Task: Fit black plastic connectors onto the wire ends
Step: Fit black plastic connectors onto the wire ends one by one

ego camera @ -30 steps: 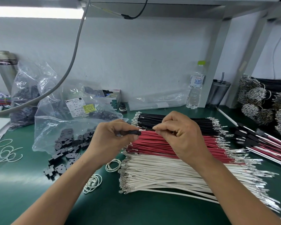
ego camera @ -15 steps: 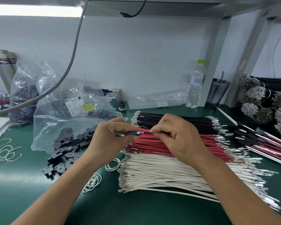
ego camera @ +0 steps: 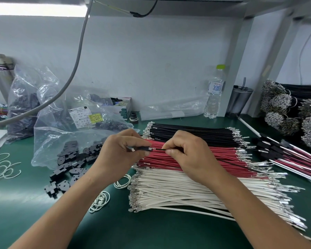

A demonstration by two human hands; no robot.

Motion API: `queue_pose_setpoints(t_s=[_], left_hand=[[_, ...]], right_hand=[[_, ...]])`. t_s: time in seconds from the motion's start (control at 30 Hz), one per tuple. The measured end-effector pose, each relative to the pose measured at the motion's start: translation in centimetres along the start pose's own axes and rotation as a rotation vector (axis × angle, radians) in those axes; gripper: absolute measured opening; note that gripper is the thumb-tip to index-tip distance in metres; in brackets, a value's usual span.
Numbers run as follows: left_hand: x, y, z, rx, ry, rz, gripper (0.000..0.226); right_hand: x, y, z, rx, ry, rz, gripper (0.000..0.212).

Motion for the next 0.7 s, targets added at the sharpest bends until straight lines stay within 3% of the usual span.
queue_pose_setpoints(t_s=[0.1, 0.37, 0.53, 0.7], left_hand=[[0.2, 0.3, -0.1, -0.017, 0.024, 0.105, 0.026], [0.0, -0.2, 0.0, -0.002, -0.006, 0.001, 0.025], [1.0, 1.3, -0.3, -0.101, 0.096, 0.290, 0.021], [0.4, 0.3, -0.1, -0.015, 0.029, 0.163, 0.021]], right_hand=[[-1.5, 0.0, -0.2, 0.040, -0.089, -0.095, 0.010], [-0.2, 0.9, -0.2, -0.004, 0.013, 0.064, 0.011], [-1.0, 1.8, -0.4, -0.039, -0.085, -0.122, 0.012], [-0.1, 0.8, -0.2, 0.030, 0.010, 0.056, 0.011]])
Point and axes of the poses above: each hand's wrist, its own z-axis towards the middle knuckle, its own y-axis out of the palm, x = y × z, the point moved 10 cm from there along z, towards the middle knuckle, and after that the axes turned 4 degrees about -z, right-handed, at the moved point
